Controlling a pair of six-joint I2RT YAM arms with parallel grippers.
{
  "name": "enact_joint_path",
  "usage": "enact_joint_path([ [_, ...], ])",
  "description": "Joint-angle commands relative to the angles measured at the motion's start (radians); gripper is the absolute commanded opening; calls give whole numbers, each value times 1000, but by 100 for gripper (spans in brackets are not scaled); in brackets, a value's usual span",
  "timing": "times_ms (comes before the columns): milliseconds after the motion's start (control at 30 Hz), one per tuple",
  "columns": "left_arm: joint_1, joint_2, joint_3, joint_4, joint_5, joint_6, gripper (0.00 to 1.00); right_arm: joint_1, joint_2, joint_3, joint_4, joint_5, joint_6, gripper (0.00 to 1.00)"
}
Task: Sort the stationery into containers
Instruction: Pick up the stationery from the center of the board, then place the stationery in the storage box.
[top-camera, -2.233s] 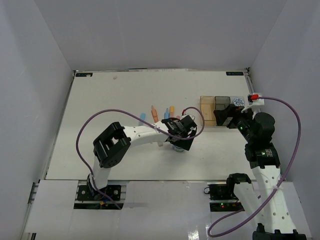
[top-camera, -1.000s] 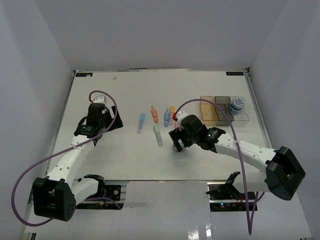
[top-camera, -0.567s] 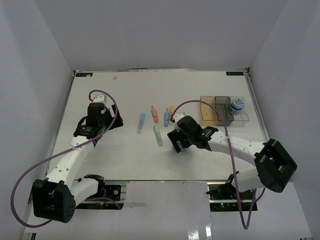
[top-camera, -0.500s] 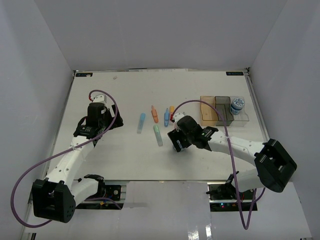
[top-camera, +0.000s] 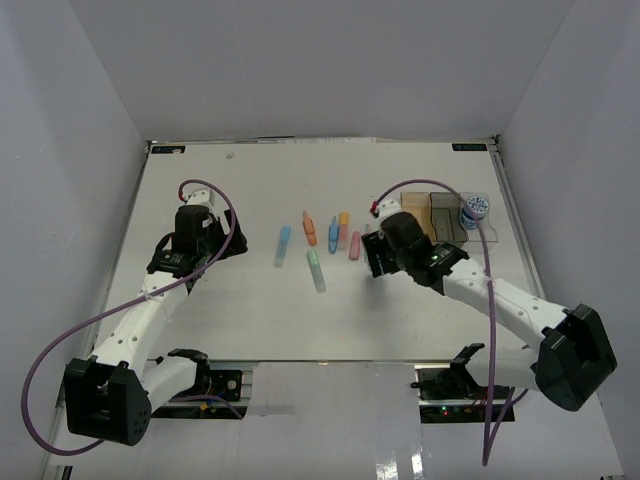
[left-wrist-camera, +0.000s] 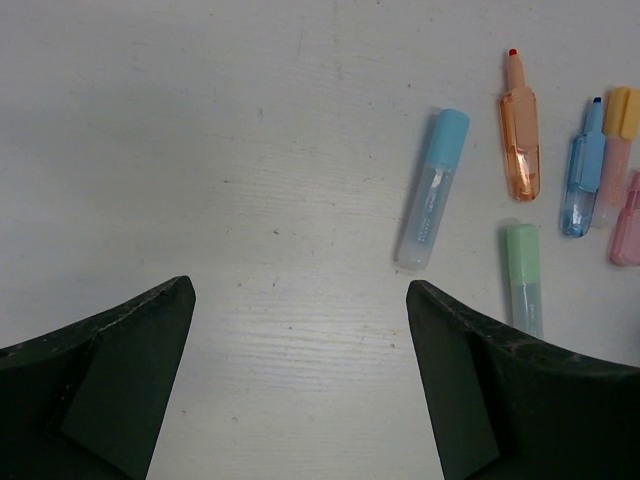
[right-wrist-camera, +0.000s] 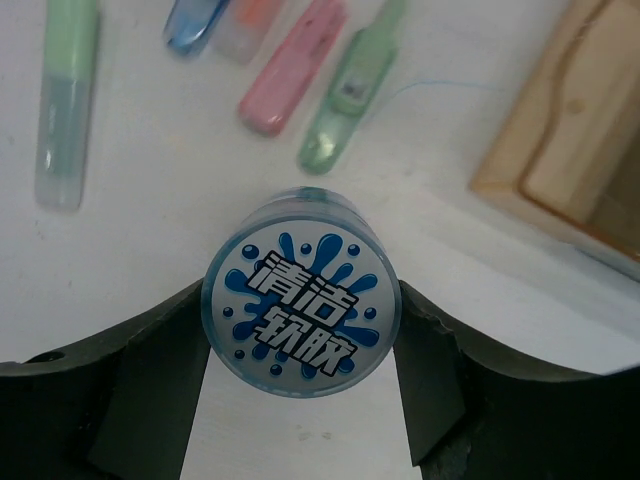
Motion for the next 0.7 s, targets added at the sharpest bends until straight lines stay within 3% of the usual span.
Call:
enact_joint_path([
  [0, 4, -24, -6, 14, 19, 9, 98, -196, -120, 93, 9, 113, -1, 46],
  [300, 3, -31, -8, 10, 11, 15, 98, -649, -104, 195, 9, 76, 39, 47],
  [667, 4, -31, -6, 3, 11, 21, 98, -873, 60, 225, 101, 7, 70, 47],
])
